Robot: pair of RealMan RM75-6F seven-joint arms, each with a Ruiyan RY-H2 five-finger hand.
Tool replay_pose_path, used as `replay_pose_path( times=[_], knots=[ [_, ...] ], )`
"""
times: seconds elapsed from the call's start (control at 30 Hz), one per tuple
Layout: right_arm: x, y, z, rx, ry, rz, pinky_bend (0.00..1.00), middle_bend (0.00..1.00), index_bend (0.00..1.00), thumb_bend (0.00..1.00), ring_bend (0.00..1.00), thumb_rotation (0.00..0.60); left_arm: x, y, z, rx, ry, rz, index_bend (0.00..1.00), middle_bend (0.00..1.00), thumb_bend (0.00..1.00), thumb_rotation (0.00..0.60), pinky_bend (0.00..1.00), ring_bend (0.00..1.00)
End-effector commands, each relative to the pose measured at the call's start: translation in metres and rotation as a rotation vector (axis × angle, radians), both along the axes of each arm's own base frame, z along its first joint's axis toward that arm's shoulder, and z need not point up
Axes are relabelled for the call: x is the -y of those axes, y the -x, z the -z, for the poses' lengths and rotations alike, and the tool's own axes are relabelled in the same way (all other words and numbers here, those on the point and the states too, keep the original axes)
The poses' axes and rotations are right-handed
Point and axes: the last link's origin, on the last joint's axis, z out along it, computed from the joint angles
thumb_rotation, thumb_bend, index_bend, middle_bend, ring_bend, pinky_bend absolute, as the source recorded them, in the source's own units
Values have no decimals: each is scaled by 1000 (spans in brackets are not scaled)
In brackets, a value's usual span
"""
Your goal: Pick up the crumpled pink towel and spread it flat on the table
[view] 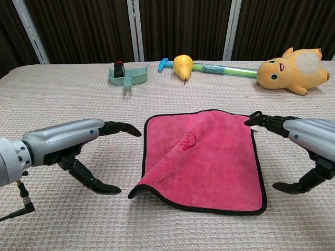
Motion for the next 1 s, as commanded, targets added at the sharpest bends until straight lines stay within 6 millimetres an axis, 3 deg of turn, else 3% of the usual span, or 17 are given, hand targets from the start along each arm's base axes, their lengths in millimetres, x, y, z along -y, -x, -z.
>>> replay_pose_path(
  times=[0.03, 0.2, 0.3, 0.6, 0.8, 1.0],
  knots=[
    [1, 2, -8, 20, 34, 13, 0, 0, 0, 278, 0, 600, -1, 1, -2, -10, -19, 10, 243, 84, 25, 600, 4, 0],
    [3, 10, -19, 65, 85, 40, 0, 0, 0, 278, 0, 600, -5, 2, -4, -64, -87, 104, 424, 108, 45, 600, 7, 0],
    [5, 15, -22, 66, 96, 48, 0, 0, 0, 278, 0, 600, -8, 1, -2, -92, -115, 157, 466, 113, 95, 600, 7, 0],
    [11, 23, -29, 85, 123, 47, 0, 0, 0, 278, 0, 600, -14, -4, 17, -147, -203, 252, 489, 127, 88, 600, 7, 0],
    [17, 33, -35, 94, 132, 59, 0, 0, 0, 278, 0, 600, -10, -11, 47, -175, -219, 277, 488, 131, 48, 600, 7, 0],
    [19, 37, -39, 118, 140, 61, 0, 0, 0, 277, 0, 600, -10, -15, 62, -195, -230, 290, 491, 133, 48, 600, 7, 0]
  ],
)
